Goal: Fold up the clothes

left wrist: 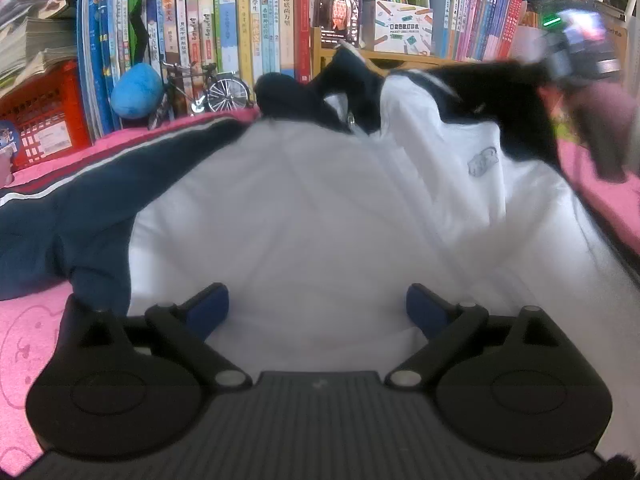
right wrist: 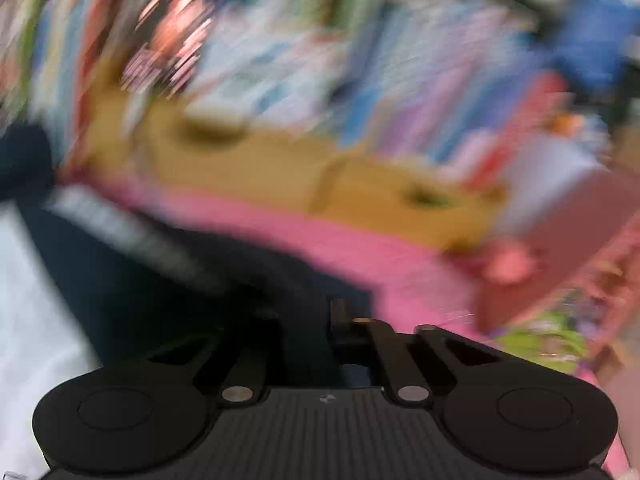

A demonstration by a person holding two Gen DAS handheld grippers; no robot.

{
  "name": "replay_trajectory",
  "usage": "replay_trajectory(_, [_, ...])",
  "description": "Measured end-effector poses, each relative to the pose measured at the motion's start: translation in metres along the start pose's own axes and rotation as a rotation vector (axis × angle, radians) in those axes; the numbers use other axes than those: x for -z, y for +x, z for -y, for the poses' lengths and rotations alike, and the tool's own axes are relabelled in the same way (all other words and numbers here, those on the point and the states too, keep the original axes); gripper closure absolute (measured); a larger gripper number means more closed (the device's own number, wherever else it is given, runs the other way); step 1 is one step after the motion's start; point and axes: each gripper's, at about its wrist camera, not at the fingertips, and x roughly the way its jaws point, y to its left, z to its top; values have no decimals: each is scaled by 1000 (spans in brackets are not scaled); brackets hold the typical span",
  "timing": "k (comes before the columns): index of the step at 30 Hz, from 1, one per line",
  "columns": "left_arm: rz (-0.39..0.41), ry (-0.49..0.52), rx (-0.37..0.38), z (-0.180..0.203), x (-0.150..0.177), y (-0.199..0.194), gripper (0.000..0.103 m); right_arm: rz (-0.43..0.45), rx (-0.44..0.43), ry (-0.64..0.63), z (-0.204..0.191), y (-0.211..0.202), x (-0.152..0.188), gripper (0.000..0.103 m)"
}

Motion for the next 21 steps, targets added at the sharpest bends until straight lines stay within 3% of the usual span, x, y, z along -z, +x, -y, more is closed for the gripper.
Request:
replay_trajectory(3, [-1,1,-1,0,-1,0,5,162,31,160,59,-52,5,97])
replay_trajectory(6, [-1,1,1,-1,-1,0,4,174,22,279,115,-90,29,95])
replay_trajectory(9, [-3,-1,5,-2,-1,1,3,42,8,347,158,-98,68,92])
replay_trajectory(11, [-3,0,4,-2,-1,1,3,-76,-7,375,178,-94,99,81])
replay_trajectory(13, [-3,0,3,-2,-1,1,3,-213,-67,336,185,-88,124,71])
replay_trajectory(15, [-2,0,0,-1,-1,1,3,-269,-119,242,181,-94,141,68])
replay_trajectory(17, [-1,1,-1,-1,0,1,2,-269,-135,159,175,-109,143,63])
replay_trajectory(21, [-1,1,-2,-1,0,1,2,-170,-179,54,166,-147,113,37])
